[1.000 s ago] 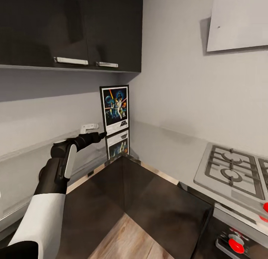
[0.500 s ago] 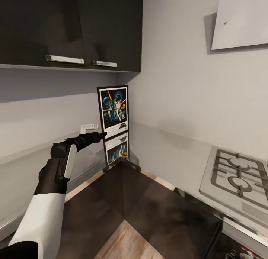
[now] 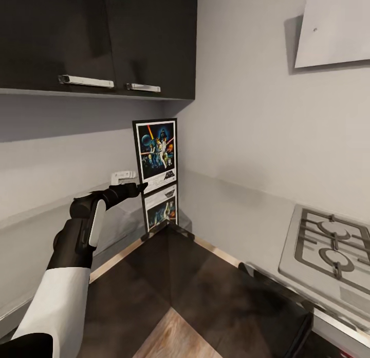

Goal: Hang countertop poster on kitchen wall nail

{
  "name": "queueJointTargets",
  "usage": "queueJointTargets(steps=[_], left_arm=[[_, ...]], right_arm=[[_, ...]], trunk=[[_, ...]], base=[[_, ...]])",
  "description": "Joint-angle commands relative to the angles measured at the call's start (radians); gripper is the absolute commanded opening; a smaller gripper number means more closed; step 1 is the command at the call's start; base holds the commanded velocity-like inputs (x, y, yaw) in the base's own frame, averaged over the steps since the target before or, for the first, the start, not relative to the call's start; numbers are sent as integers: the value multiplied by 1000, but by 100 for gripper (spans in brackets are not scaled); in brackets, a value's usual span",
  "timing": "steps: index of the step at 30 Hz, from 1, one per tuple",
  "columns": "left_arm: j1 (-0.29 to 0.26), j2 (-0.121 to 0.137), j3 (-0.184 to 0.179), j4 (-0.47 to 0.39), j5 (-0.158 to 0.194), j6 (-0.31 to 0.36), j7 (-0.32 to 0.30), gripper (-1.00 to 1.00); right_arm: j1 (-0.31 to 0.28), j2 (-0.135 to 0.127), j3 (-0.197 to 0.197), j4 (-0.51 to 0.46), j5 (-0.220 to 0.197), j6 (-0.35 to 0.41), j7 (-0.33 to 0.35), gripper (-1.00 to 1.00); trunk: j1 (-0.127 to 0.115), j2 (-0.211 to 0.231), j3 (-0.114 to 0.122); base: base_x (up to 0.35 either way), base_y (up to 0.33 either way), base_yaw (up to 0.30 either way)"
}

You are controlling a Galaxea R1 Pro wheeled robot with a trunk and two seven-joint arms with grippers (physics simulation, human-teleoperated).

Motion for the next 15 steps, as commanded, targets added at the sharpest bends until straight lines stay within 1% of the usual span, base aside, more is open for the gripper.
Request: queueJointTargets(steps=[1, 7, 15], left_arm=[[-1, -1, 3, -1, 5, 7, -2, 100], [-1, -1, 3, -1, 5, 7, -2, 100], [-1, 1, 3, 2, 1, 2, 3, 100]], right_arm=[[-1, 0, 1, 1, 9, -2, -7, 100], [-1, 0, 1, 1, 9, -2, -7, 100], [-1, 0, 1, 2, 9, -2, -7, 100]], trunk=[[0, -1, -1], [0, -1, -1], [0, -1, -1]], base=[[111, 0, 0], [142, 0, 0], [29, 0, 0]])
